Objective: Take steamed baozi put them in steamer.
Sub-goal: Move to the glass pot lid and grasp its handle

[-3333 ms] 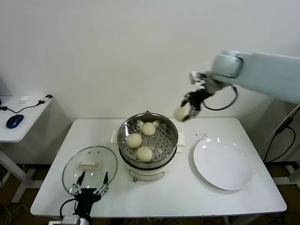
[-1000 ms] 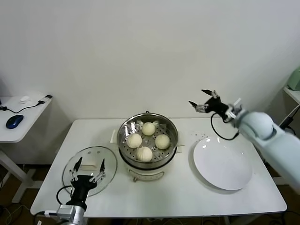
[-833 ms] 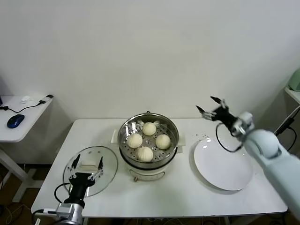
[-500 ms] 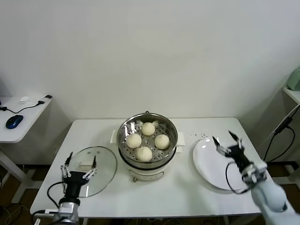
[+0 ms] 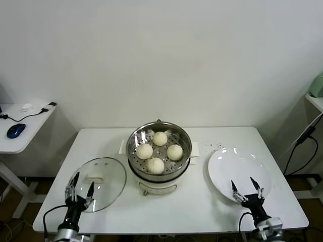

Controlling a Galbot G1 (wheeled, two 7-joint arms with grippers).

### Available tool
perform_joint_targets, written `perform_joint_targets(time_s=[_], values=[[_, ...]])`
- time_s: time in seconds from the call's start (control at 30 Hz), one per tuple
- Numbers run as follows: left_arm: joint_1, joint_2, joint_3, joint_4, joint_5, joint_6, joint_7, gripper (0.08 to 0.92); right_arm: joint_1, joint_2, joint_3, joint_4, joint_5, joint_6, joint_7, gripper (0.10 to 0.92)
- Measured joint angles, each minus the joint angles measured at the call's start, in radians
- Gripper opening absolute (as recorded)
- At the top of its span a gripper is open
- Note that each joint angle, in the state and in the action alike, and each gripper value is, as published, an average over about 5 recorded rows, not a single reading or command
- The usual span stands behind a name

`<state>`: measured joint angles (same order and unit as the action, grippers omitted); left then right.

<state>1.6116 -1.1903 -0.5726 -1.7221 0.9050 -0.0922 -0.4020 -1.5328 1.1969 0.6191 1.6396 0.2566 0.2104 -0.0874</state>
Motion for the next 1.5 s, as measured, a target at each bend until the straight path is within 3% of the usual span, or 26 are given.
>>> perform_joint_targets(time_s=[1.03,1.17,1.5], values=[[-0.231,-0.035,0.047,0.282,0.374,0.125,-0.056,0.820,-0.080,0.059,0.008,0.048,-0.049,-0.012,0.087,0.823],[-0.242,-0.033,0.047,0.304,0.389,0.125,-0.058,0.749,-0.083,0.060,0.006,0.046,-0.049,-0.011,0.088,0.823],[-0.269,-0.040,0.053,0.351,0.424,0.128,-0.060,0.454,-0.081,0.057,0.003,0.047,-0.052,-0.013,0.089,0.823]])
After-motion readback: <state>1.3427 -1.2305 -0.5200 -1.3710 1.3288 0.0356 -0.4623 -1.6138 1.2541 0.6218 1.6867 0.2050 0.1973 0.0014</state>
